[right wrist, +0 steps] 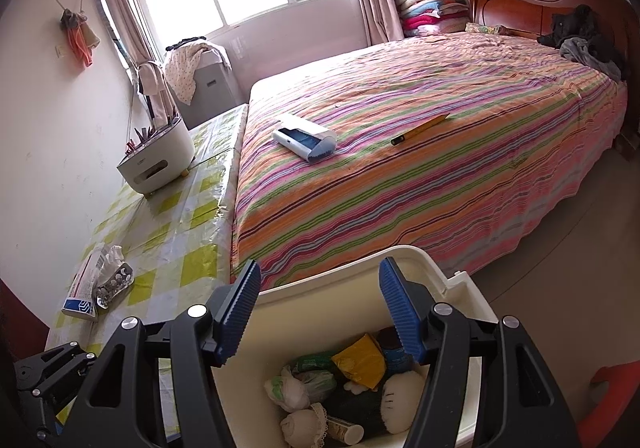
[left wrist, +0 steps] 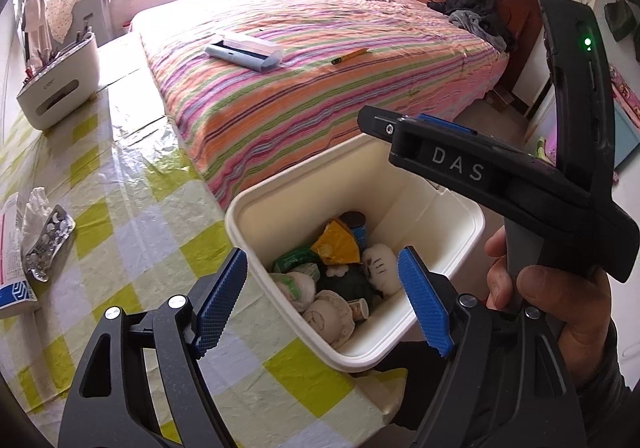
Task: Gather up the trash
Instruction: 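Move both open tools back over the table toward the medicine box and blister pack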
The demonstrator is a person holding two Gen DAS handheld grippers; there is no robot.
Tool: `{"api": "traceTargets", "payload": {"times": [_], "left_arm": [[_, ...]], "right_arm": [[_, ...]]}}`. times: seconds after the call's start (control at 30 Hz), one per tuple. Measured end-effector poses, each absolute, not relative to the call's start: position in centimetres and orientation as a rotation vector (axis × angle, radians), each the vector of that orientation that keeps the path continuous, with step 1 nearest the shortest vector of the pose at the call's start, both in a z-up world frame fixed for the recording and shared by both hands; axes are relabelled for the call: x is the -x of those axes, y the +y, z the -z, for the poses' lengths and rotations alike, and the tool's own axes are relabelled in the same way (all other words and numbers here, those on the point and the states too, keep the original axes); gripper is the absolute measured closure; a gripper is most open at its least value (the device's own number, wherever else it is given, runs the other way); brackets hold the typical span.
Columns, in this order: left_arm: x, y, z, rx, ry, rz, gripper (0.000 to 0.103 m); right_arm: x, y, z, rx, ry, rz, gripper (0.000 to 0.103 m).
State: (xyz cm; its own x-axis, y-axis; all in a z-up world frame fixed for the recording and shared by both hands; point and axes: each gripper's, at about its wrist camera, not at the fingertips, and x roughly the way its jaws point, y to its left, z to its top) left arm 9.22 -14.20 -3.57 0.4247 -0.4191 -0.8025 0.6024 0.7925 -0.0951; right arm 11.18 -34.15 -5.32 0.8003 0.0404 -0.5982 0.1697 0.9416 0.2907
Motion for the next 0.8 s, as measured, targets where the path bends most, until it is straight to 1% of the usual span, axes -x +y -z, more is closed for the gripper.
{"api": "traceTargets", "payload": {"times": [0.2, 0.43, 0.6, 0.8], "left_arm": [[-9.5, -12.5, 2.8, -0.207, 0.923, 0.612, 0.024], [-10.4, -9.9, 2.0, -0.197, 0.905, 0.541, 0.024], [-11.4, -7.0, 1.8, -0.184, 0.899, 0.478, 0.024], [-13.0, -2.5, 0.9, -0.094, 0.901, 0.409, 0.024]], "right_arm": [[-11.9, -33.0, 5.2, -0.339, 0.645, 0.055, 0.043], [-13.1, -31.0, 5.2, -0.335, 0.668, 0.026, 0.043], [-14.1, -29.0, 5.3, -0.318, 0.682, -0.001, 0.041], [-15.5, -25.9, 5.3, -0.309, 0.704, -0.048, 0.040]]}}
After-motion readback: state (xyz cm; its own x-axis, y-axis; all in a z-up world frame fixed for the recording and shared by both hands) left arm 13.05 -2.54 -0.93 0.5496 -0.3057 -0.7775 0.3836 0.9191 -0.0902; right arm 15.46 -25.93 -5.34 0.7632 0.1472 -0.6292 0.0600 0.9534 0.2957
